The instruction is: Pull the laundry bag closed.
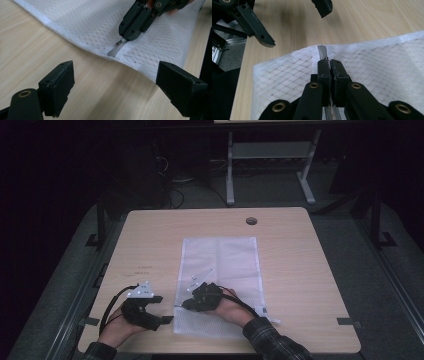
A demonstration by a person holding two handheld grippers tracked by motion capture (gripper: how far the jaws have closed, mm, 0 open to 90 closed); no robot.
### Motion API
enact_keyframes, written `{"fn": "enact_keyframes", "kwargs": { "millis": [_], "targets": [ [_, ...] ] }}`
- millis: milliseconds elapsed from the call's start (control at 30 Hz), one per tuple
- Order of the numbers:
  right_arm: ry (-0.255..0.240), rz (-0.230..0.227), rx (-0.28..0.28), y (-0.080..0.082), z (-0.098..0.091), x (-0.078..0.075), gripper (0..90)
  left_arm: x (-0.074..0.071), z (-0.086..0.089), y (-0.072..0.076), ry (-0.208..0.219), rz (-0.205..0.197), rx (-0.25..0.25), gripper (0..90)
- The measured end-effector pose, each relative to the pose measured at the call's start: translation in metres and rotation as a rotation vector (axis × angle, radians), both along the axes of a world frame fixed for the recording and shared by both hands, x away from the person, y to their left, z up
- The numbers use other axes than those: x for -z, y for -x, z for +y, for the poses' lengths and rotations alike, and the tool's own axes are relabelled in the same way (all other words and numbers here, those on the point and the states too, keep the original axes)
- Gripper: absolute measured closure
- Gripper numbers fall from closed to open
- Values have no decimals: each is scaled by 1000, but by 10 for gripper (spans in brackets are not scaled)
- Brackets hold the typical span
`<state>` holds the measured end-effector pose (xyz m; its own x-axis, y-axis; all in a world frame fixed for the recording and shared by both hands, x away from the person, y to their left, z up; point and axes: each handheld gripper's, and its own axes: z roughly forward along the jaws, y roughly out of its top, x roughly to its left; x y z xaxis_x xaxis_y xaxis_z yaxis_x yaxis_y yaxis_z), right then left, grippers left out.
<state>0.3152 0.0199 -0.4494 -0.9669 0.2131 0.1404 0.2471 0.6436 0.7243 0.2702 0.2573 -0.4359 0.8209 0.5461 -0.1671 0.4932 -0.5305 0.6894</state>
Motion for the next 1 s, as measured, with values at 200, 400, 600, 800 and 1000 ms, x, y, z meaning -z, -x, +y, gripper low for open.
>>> {"fn": "enact_keyframes", "kwargs": {
  "millis": [200, 400, 600, 800, 1000],
  "targets": [
    [-6, -30, 6, 5, -5, -6, 867, -3, -10, -3, 37, 33, -6, 158],
    [-10, -55, 20, 11, -11, -10, 867, -4, -22, -8, 44, 62, -39, 158],
    [-33, -64, 33, 10, -14, -15, 867, 1, -29, -11, 31, 117, -43, 215],
    [-56, -56, 35, 10, -17, -18, 867, 3, -27, -17, 64, 181, -4, 457],
    [-60, -65, 29, 11, -19, -18, 866, 2, -28, -18, 73, 218, 42, 790]
  ]
}}
